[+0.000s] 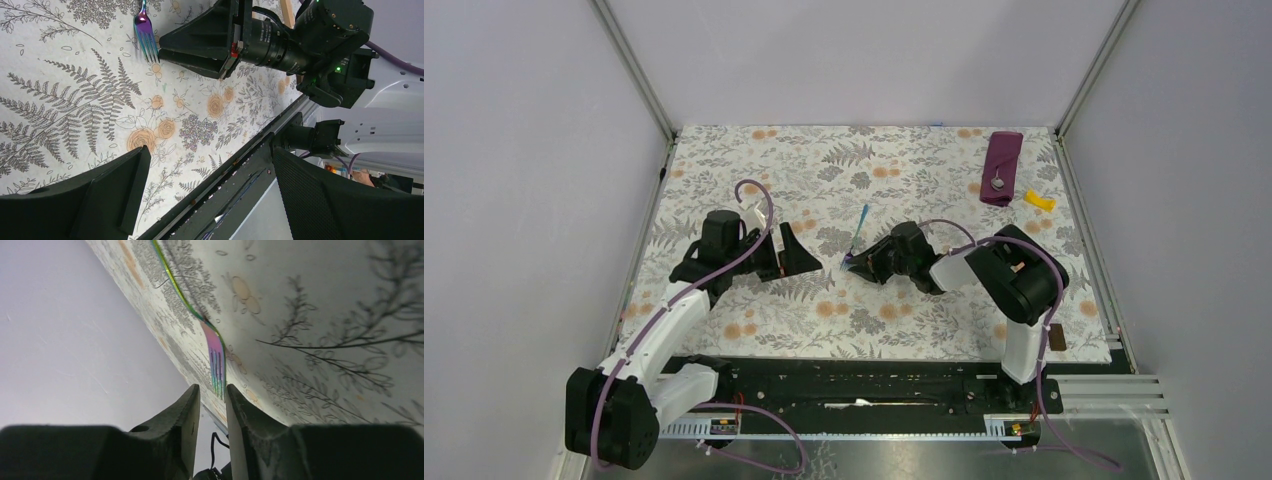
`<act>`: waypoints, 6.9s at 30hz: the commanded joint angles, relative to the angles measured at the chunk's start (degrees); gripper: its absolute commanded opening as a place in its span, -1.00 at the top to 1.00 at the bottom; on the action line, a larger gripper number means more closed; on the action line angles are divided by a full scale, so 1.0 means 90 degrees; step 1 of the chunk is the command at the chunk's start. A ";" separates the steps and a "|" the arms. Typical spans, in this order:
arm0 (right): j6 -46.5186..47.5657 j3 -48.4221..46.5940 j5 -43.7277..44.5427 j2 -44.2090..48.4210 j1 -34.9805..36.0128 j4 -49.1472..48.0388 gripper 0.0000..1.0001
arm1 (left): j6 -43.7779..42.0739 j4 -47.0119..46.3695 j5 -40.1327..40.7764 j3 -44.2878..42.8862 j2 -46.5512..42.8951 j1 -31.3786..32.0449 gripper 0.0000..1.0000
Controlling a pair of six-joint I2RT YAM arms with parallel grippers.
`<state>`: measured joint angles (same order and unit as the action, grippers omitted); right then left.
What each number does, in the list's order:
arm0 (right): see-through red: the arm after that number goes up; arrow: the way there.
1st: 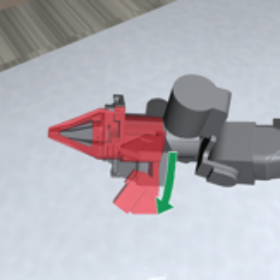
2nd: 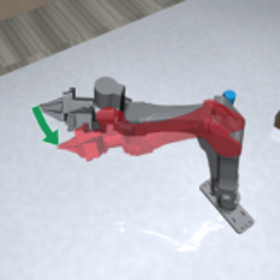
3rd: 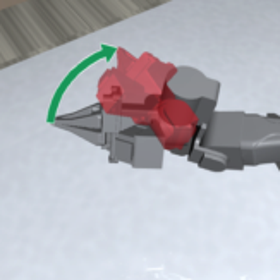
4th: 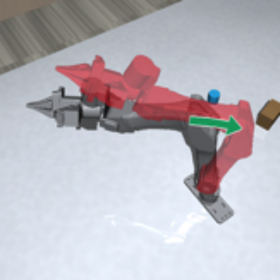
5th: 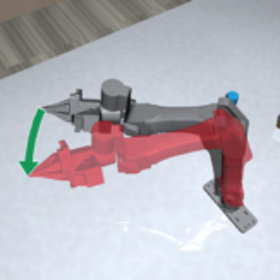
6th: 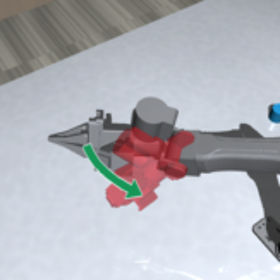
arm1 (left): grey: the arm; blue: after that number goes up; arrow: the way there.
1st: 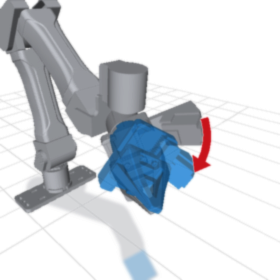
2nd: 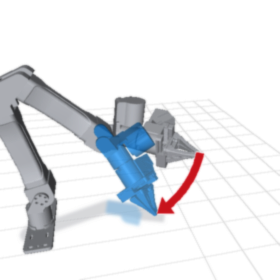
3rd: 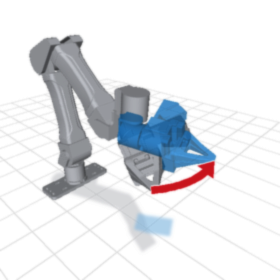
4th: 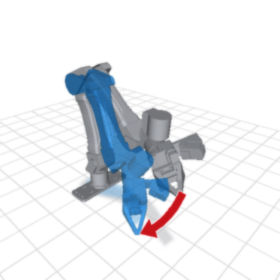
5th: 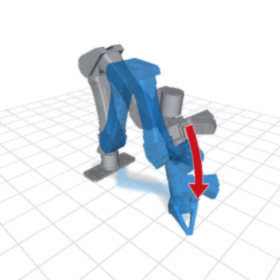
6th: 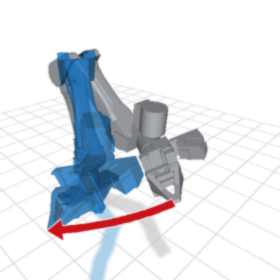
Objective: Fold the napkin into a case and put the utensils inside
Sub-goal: Pick up the fork from the center of the board, then insert the fork into the folded napkin.
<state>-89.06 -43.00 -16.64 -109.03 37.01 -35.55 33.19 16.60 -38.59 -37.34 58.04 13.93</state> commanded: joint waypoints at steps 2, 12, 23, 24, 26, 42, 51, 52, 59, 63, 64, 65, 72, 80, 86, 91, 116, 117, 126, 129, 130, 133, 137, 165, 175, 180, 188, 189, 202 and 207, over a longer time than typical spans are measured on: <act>-0.0351 0.0102 0.0700 0.0100 0.0125 -0.0039 0.35 | -0.0130 -0.0077 0.0035 -0.0109 -0.0195 0.0014 -0.97; -0.0317 -0.0137 0.0667 -0.0172 0.0210 0.0068 0.30 | -0.0123 -0.0163 -0.0017 -0.0051 -0.0170 0.0014 -0.97; -0.0406 -0.0173 0.0846 -0.0278 0.0326 -0.0075 0.72 | -0.0137 -0.0155 -0.0019 -0.0041 -0.0165 0.0014 -0.97; -0.0385 -0.0174 0.0873 -0.0236 0.0329 -0.0080 0.78 | -0.0144 -0.0155 -0.0021 -0.0040 -0.0161 0.0014 -0.97; -0.0133 -0.0246 0.0918 -0.0056 0.0291 0.0028 0.88 | -0.0146 -0.0141 -0.0019 -0.0040 -0.0156 0.0014 -0.97; 0.6538 -0.2597 -0.1924 0.1804 -0.3891 0.7670 1.00 | -0.0143 -0.0332 -0.0146 -0.0001 -0.0037 0.0089 -0.97; 0.7706 -0.3048 -0.2204 0.1471 -0.6261 0.9277 1.00 | -0.0289 -0.0329 -0.0026 -0.0129 0.0061 0.0341 -0.97; 0.7886 -0.3183 -0.2242 0.1287 -0.6367 0.9474 1.00 | -0.0299 -0.0317 -0.0015 -0.0144 0.0063 0.0382 -0.97; 0.8158 -0.3963 -0.2399 0.0489 -0.6726 0.9734 1.00 | -0.0427 -0.0250 0.0321 -0.0132 -0.0014 0.0810 -0.97; 0.7961 -0.4571 -0.2410 0.0154 -0.6869 0.9765 1.00 | -0.0425 -0.0236 0.0393 -0.0080 -0.0092 0.0962 -0.97; 0.7964 -0.4741 -0.2434 0.0030 -0.6871 0.9808 1.00 | -0.0433 -0.0213 0.0415 -0.0095 -0.0103 0.0982 -0.97; 0.8011 -0.4946 -0.2399 -0.0128 -0.6876 0.9929 1.00 | -0.0435 -0.0184 0.0447 -0.0106 -0.0117 0.1002 -0.98; 0.7897 -0.6000 -0.2359 -0.1006 -0.6882 1.0221 1.00 | -0.0441 -0.0150 0.0563 -0.0106 -0.0136 0.1087 -0.97; 0.7860 -0.6859 -0.2438 -0.1760 -0.6876 1.0396 1.00 | -0.0440 -0.0145 0.0641 -0.0100 -0.0071 0.1118 -0.97; 0.7748 -0.7224 -0.2524 -0.2194 -0.6876 1.0408 1.00 | -0.0445 -0.0124 0.0693 -0.0108 -0.0011 0.1117 -0.98; 0.7742 -0.7467 -0.2545 -0.2445 -0.6876 1.0426 1.00 | -0.0455 -0.0132 0.0723 -0.0110 0.0044 0.1115 -0.97; 0.6813 -0.7852 -0.3051 -0.3099 -0.6827 0.9342 1.00 | -0.0464 -0.0119 0.0756 -0.0101 0.0139 0.1117 -0.97; 0.6794 -0.7916 -0.3044 -0.3143 -0.6823 0.9303 1.00 | -0.0460 -0.0119 0.0764 -0.0107 0.0149 0.1110 -0.97; 0.6621 -0.8260 -0.3189 -0.3456 -0.6732 0.9183 1.00 | -0.0453 -0.0116 0.0727 -0.0099 0.0152 0.1113 -0.97; 0.6636 -0.8131 -0.3121 -0.3303 -0.6673 0.9161 1.00 | -0.0453 -0.0109 0.0733 -0.0099 0.0156 0.1108 -0.97; 0.6676 -0.8071 -0.3112 -0.3245 -0.6671 0.9168 1.00 | -0.0455 -0.0115 0.0733 -0.0106 0.0149 0.1103 -0.97; 0.6696 -0.7894 -0.3140 -0.3098 -0.6672 0.9170 1.00 | -0.0452 -0.0134 0.0733 -0.0089 0.0153 0.1109 -0.97; 0.6619 -0.7941 -0.3173 -0.3049 -0.6678 0.9163 1.00 | -0.0449 -0.0113 0.0715 -0.0089 0.0123 0.1107 -0.97; 0.6449 -0.8846 -0.3299 -0.3751 -0.6681 0.9214 1.00 | -0.0464 -0.0084 0.0730 -0.0094 0.0151 0.1115 -0.97; 0.6621 -0.9139 -0.3287 -0.4145 -0.6682 0.9214 1.00 | -0.0471 -0.0058 0.0751 -0.0099 0.0144 0.1115 -0.97; 0.6611 -0.9512 -0.3249 -0.4335 -0.6700 0.9293 1.00 | -0.0472 -0.0047 0.0753 -0.0099 0.0152 0.1116 -0.97; 0.6688 -0.9572 -0.3273 -0.4304 -0.6709 0.9365 1.00 | -0.0465 -0.0063 0.0750 -0.0089 0.0171 0.1113 -0.97; 0.6699 -0.9553 -0.3256 -0.4254 -0.6718 0.9374 1.00 | -0.0458 -0.0059 0.0756 -0.0089 0.0167 0.1110 -0.97; 0.7055 -0.9709 -0.2760 -0.4190 -0.6767 0.9634 0.60 | -0.0447 -0.0090 0.0723 -0.0070 0.0167 0.1112 -0.97; 0.6998 -0.9558 -0.2596 -0.4007 -0.6769 0.9463 0.56 | -0.0449 -0.0118 0.0708 -0.0054 0.0172 0.1118 -0.97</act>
<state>-26.76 -128.29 -42.48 -148.03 -23.40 50.11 30.00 17.15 -32.27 -37.34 59.44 23.75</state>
